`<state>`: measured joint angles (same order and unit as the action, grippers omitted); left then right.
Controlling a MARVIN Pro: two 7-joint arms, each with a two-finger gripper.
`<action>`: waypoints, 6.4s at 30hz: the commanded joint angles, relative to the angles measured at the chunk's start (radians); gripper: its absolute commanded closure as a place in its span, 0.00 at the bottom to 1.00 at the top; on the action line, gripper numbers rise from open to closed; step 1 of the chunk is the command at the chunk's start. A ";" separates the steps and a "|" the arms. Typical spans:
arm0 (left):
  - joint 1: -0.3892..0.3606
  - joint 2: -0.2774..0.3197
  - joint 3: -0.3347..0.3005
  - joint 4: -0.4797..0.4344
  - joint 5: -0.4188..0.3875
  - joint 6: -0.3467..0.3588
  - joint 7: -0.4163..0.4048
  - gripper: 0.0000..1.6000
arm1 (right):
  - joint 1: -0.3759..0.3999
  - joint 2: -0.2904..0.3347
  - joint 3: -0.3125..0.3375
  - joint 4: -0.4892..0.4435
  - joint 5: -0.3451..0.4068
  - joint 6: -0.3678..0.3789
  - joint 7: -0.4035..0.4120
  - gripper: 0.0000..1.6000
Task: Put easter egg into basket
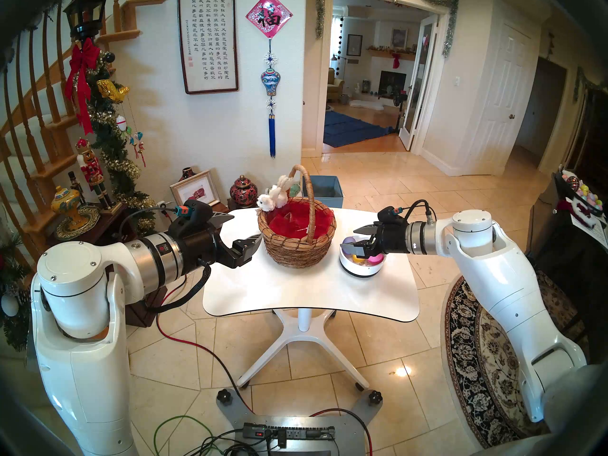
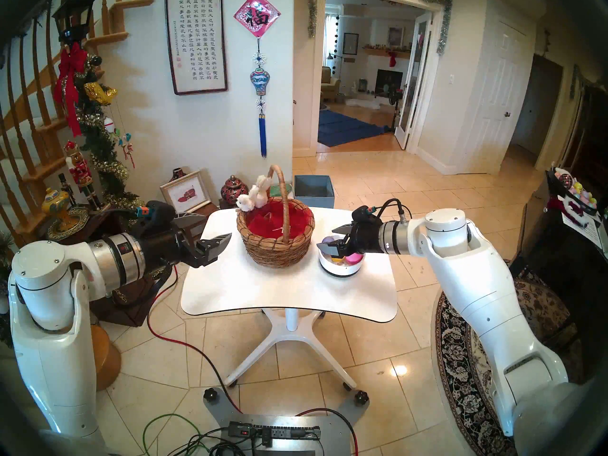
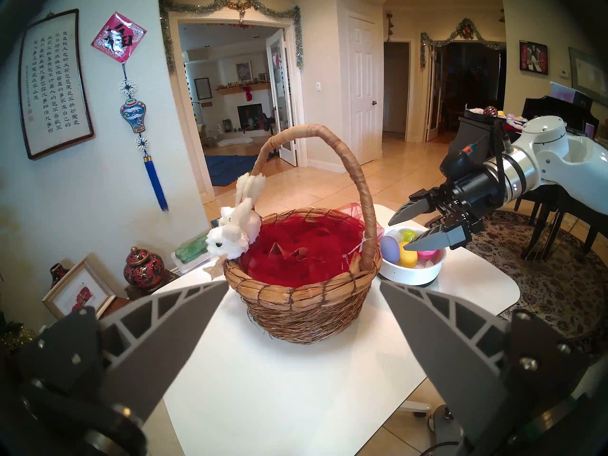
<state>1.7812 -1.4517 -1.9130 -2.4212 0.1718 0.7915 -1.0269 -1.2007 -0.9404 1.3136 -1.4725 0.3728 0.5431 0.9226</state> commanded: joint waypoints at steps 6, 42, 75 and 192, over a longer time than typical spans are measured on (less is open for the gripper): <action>-0.003 0.001 0.002 -0.005 0.001 -0.001 0.001 0.00 | 0.027 -0.010 -0.016 0.002 -0.039 0.003 -0.039 0.00; -0.003 0.001 0.002 -0.005 0.001 -0.001 0.000 0.00 | 0.030 -0.025 -0.025 0.010 -0.083 0.019 -0.072 0.00; -0.003 0.001 0.002 -0.005 0.001 -0.001 0.000 0.00 | 0.017 -0.026 -0.038 0.014 -0.085 0.030 -0.097 0.02; -0.003 0.000 0.001 -0.004 0.001 -0.001 0.000 0.00 | 0.287 -0.141 -0.127 -0.127 -0.110 0.279 -0.263 0.61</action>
<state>1.7812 -1.4521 -1.9134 -2.4209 0.1723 0.7914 -1.0277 -1.0001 -1.0317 1.1952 -1.6268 0.2702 0.8336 0.6672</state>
